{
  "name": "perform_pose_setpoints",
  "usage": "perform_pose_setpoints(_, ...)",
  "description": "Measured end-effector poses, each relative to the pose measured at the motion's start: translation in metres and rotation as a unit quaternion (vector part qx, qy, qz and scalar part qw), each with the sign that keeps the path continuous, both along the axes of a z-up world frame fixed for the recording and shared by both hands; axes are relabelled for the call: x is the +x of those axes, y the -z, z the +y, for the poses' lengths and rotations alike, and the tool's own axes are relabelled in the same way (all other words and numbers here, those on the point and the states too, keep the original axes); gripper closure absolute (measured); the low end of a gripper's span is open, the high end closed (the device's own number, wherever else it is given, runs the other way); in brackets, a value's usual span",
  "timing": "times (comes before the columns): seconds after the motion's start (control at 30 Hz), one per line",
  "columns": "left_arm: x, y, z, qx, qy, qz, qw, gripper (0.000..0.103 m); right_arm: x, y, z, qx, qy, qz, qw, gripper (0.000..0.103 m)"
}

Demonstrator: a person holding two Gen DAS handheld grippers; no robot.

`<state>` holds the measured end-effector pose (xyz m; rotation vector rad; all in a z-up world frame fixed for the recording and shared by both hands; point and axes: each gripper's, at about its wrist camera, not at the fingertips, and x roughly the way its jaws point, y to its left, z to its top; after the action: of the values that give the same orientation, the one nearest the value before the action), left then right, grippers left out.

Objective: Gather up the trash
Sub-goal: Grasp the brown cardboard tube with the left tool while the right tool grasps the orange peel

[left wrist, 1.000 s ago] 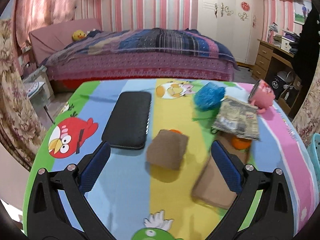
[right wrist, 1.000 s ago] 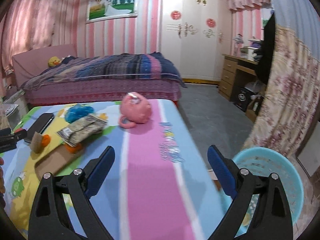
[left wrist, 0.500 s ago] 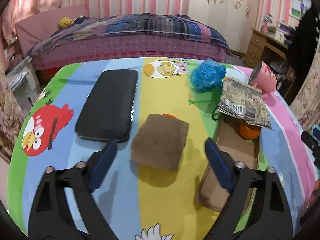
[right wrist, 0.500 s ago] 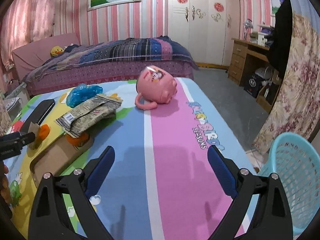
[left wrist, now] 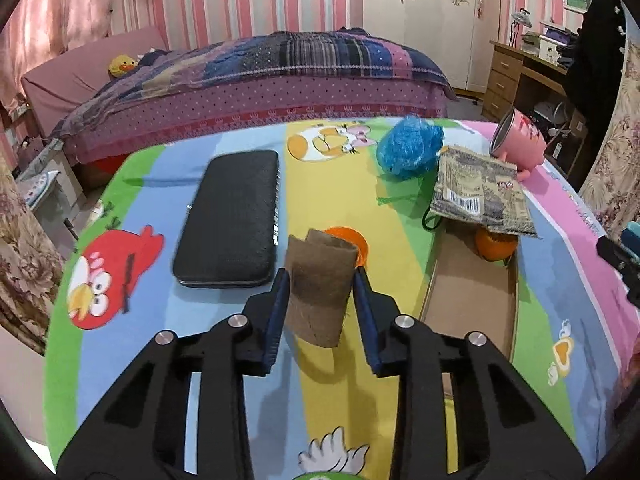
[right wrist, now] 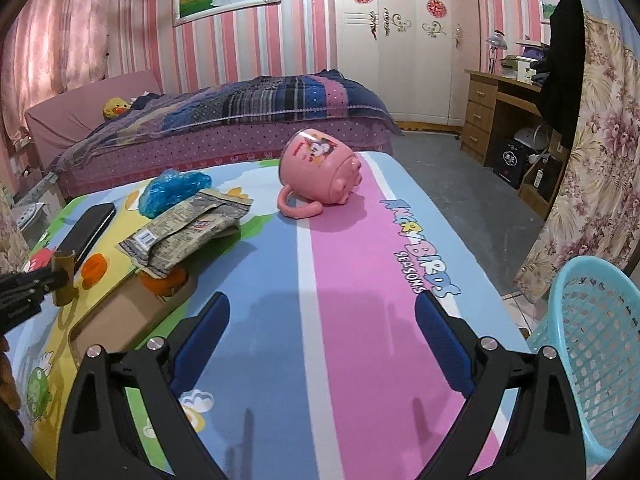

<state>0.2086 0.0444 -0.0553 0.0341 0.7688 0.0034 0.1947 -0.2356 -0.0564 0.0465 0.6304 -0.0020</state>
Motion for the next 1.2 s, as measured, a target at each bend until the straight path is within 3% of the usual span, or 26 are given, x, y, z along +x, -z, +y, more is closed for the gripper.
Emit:
perform_pose_setpoints(0.13, -0.002, -0.011, 0.008, -0.002, -0.008, -0.010, 0.9999, 0.084, 0.001, 0.004, 0.013, -0.003, -0.017, 0.004, 1.000, 0.011)
perform_pose_setpoints(0.3, 0.001, -0.018, 0.022, -0.021, -0.020, -0.018, 0.9994, 0.088, 0.004, 0.007, 0.041, -0.017, -0.055, 0.010, 0.998, 0.011)
perform_pose_setpoints(0.47, 0.007, -0.013, 0.038, -0.020, -0.034, -0.008, 0.9992, 0.089, 0.011, 0.012, 0.066, -0.036, -0.090, 0.022, 0.995, 0.011)
perform_pose_setpoints(0.57, 0.010, -0.013, 0.054, -0.043, -0.048, -0.006, 0.9979, 0.095, 0.018, 0.013, 0.081, -0.045, -0.110, 0.029, 0.993, 0.011)
perform_pose_setpoints(0.8, 0.014, -0.013, 0.076, -0.064, -0.073, -0.006, 0.9953, 0.095, 0.045, 0.016, 0.112, -0.042, -0.140, 0.046, 0.988, 0.013)
perform_pose_setpoints(0.9, 0.016, -0.014, 0.080, -0.073, -0.076, -0.008, 0.9944, 0.097, 0.054, 0.021, 0.120, -0.044, -0.149, 0.059, 0.986, 0.031)
perform_pose_setpoints(0.97, 0.017, -0.015, 0.080, -0.077, -0.074, -0.008, 0.9943, 0.100, 0.058, 0.024, 0.124, -0.046, -0.155, 0.069, 0.984, 0.051)
perform_pose_setpoints(1.07, 0.016, -0.019, 0.078, -0.072, -0.070, -0.012, 0.9949, 0.101, 0.054, 0.020, 0.119, -0.033, -0.153, 0.055, 0.986, 0.062)
perform_pose_setpoints(1.2, 0.012, -0.028, 0.077, -0.085, -0.066, -0.020, 0.9940, 0.103, 0.045, 0.013, 0.111, -0.028, -0.149, 0.033, 0.988, 0.067)
